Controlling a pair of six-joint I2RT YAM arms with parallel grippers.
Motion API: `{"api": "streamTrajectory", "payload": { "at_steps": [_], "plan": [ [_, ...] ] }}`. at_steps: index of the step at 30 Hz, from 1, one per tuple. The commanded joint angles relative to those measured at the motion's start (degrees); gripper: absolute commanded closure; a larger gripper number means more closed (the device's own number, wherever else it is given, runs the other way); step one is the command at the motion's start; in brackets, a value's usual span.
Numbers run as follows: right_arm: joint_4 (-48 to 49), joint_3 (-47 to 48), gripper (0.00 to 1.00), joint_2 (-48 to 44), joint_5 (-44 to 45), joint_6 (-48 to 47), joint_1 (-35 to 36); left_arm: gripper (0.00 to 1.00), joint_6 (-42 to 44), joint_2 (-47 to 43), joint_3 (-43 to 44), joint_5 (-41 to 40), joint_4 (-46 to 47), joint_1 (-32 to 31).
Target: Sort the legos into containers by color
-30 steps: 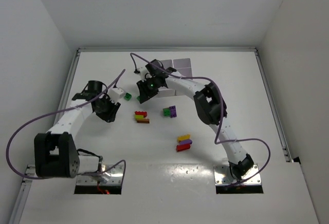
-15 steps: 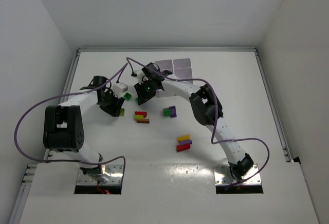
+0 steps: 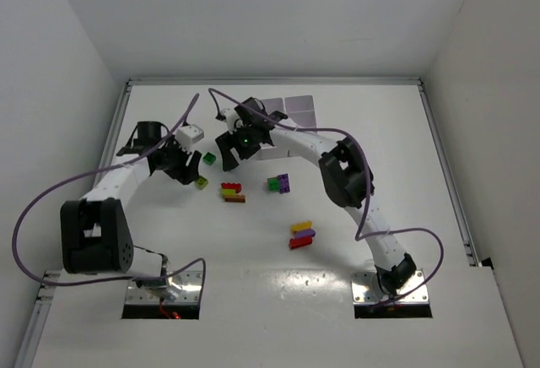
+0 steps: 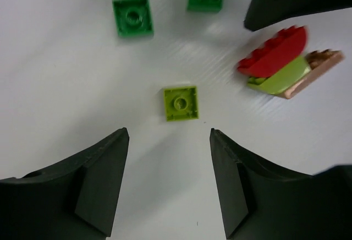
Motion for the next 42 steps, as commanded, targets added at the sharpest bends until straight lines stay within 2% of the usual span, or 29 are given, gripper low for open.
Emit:
{"api": "streamTrajectory", "payload": {
  "at_steps": [1, 7, 10, 12, 14, 18, 22, 24, 27, 33, 35, 42],
  "plan": [
    [0.4, -2.0, 0.20, -11.8, -0.5, -1.5, -1.4, 0.33, 5.7, -6.7, -0.2, 9.4, -1.4, -1.7],
    [-2.0, -13.5, 0.20, -25.3, -4.6, -4.0, -7.2, 0.33, 22.5, -9.2, 0.4, 13.9, -12.0, -11.4],
    [-5.2, -20.5, 0.20, -32.7, -7.1, -7.7, -11.3, 0.33, 29.5, -5.3, 1.5, 14.4, -14.2, -15.1],
    [-7.4, -23.6, 0.24, -35.7, -9.2, -11.8, -13.5, 0.39, 34.2, -1.2, 3.5, 14.4, -15.5, -16.8],
    [-10.5, -27.8, 0.25, -39.3, -11.5, -13.4, -16.3, 0.41, 37.1, 2.1, 6.2, 14.4, -17.2, -17.4],
    [-9.8, -38.4, 0.25, -45.7, -13.4, -13.4, -20.4, 0.41, 45.4, 8.6, 13.7, 15.8, -24.1, -20.9],
    [-8.4, -44.1, 0.26, -49.1, -12.5, -13.4, -23.1, 0.50, 49.6, 9.8, 14.3, 15.8, -24.9, -25.8],
    [-8.4, -45.1, 0.26, -49.1, -12.5, -13.4, -25.0, 0.57, 50.1, 10.3, 14.3, 15.2, -24.9, -28.2],
    [-8.4, -45.1, 0.27, -49.7, -12.5, -13.4, -27.3, 0.59, 50.1, 11.6, 14.3, 14.6, -25.5, -29.7],
    [-9.6, -45.1, 0.27, -49.7, -13.8, -13.4, -30.5, 0.59, 48.9, 14.4, 14.8, 11.7, -24.1, -31.0],
    [-9.6, -45.1, 0.27, -49.7, -14.3, -13.4, -30.5, 0.55, 46.4, 14.9, 14.8, 9.9, -20.8, -31.0],
    [-10.8, -43.8, 0.27, -47.8, -14.9, -13.4, -30.5, 0.51, 44.1, 17.3, 15.3, 5.8, -17.1, -31.5]
  ]
}}
